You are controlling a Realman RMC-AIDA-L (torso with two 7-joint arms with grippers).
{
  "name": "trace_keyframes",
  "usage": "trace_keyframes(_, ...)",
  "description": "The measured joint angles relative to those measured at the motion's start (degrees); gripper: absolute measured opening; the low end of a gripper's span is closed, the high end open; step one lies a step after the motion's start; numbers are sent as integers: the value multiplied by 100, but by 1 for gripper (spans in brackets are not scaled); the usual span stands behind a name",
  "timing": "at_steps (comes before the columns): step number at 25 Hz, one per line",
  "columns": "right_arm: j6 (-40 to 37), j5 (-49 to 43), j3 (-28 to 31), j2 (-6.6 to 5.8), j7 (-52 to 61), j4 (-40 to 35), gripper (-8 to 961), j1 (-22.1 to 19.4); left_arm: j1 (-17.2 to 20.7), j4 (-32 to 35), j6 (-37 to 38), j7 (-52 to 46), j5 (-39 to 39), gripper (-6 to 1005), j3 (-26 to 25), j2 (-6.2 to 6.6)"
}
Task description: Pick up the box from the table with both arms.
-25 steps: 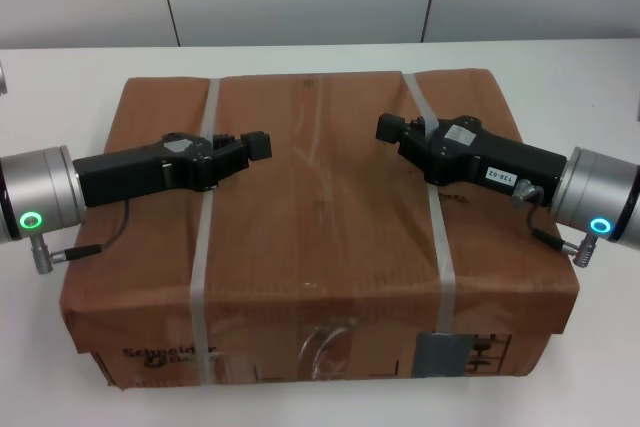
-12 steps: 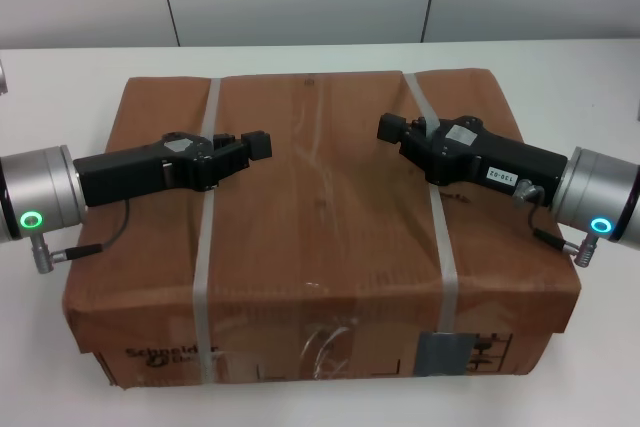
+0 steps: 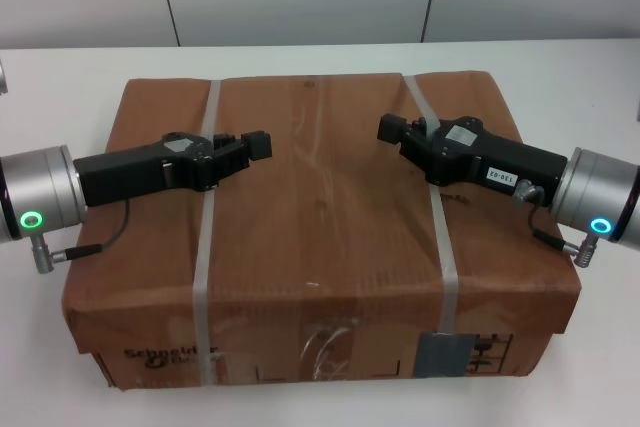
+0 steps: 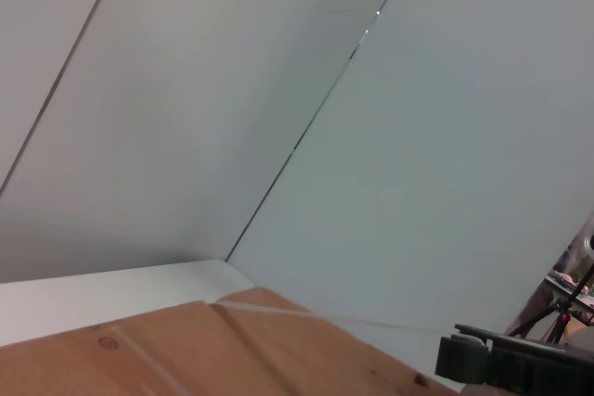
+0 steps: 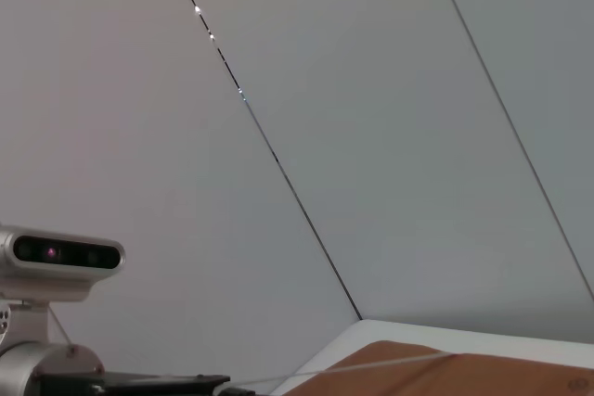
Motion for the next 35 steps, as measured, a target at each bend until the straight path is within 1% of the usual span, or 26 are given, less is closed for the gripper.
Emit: trace_keyframes(35, 90, 0, -7, 13, -61, 18, 11, -41, 53, -1, -9, 51, 0, 85, 0, -28)
